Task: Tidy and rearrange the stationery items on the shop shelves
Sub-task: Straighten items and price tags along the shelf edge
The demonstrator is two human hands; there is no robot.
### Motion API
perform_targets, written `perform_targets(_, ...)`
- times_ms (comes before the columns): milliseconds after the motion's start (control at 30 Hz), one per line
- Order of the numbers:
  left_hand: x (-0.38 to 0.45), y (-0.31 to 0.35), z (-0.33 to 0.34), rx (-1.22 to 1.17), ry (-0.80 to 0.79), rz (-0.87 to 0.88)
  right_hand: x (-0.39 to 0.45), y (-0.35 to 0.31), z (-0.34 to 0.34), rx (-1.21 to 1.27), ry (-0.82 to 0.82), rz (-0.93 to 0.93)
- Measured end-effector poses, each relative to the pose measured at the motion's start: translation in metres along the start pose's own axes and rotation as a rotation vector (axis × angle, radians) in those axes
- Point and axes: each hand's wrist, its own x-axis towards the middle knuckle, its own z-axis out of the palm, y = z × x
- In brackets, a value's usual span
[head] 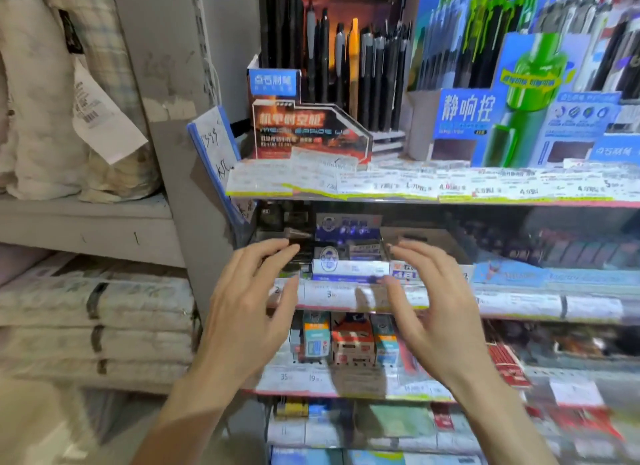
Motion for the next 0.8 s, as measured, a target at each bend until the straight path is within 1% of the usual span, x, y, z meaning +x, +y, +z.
perform_targets(133,-0.022,-0.016,0.021,0.024,-0.13,-0.134,-0.023,0.027,0.021,-0.063,-0.192,0.157)
perform_targets(200,-0.024,-0.022,0.027,0.065,-0.188,-0.173,-0.025,0.038,0.023,-0.113,-0.261,0.196)
perform_targets(333,-0.015,-0.036,0.031,0.147,-0.267,-0.197,-0.005,0.048,0.019,-0.183,-0.323,0.133)
perform_targets(500,0.007,-0.046,0.028,0.235,-0.304,-0.188,0.041,0.049,0.023,-0.267,-0.37,0.01)
perform_targets(567,0.014,-0.047,0.027,0.246,-0.313,-0.17,0.057,0.046,0.029,-0.29,-0.417,-0.01)
perform_targets(733,0.025,-0.052,0.028,0.258,-0.327,-0.179,0.09,0.044,0.054,-0.179,-0.572,0.026)
perform_targets(800,0.027,-0.054,0.028,0.262,-0.33,-0.186,0.099,0.046,0.065,-0.165,-0.597,-0.017)
